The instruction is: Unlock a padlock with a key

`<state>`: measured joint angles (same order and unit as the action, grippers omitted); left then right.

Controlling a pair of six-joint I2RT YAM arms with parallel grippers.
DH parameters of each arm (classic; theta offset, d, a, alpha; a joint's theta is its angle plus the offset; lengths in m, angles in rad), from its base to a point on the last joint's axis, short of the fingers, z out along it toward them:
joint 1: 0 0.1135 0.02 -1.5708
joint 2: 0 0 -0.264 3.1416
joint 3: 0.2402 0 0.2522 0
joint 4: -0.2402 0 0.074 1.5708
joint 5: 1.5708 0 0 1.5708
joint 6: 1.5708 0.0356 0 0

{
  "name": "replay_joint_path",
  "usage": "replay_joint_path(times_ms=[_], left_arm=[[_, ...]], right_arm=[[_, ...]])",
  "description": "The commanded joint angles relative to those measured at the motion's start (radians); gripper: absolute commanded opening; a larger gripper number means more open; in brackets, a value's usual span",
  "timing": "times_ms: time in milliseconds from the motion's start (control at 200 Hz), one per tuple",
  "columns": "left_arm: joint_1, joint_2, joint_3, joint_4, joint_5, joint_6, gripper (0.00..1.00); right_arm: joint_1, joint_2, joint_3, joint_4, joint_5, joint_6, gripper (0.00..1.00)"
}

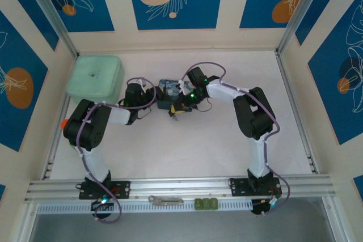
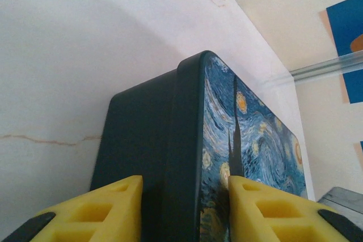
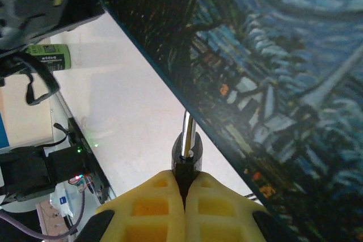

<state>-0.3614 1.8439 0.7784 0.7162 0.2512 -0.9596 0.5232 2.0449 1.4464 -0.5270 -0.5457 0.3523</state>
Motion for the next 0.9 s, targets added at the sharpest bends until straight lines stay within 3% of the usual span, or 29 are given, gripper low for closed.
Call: replay_joint_path(times_ms=[0, 255, 550, 895], left_arm=[[-0.028, -0.017, -0.023, -0.044, 0.025, -0.002, 0.4], [-0.03, -0.031, -0.034, -0.044, 0.011, -0.001, 0.4], [-0.029, -0.062, -0.034, -0.066, -0.006, 0.017, 0.4], [-0.028, -0.081, -0.046, -0.069, -0.017, 0.019, 0.4]], right_arm=[[0.003, 0.037, 0.053, -0.012, 0.001, -0.015, 0.0], [-0.002, 0.052, 0.064, -0.114, 0.117, 0.009, 0.0], [0.03, -0.03, -0.097, 0.026, 0.23, 0.116, 0.01], [0.058, -0.149, -0.048, 0.061, 0.326, 0.042, 0.37]])
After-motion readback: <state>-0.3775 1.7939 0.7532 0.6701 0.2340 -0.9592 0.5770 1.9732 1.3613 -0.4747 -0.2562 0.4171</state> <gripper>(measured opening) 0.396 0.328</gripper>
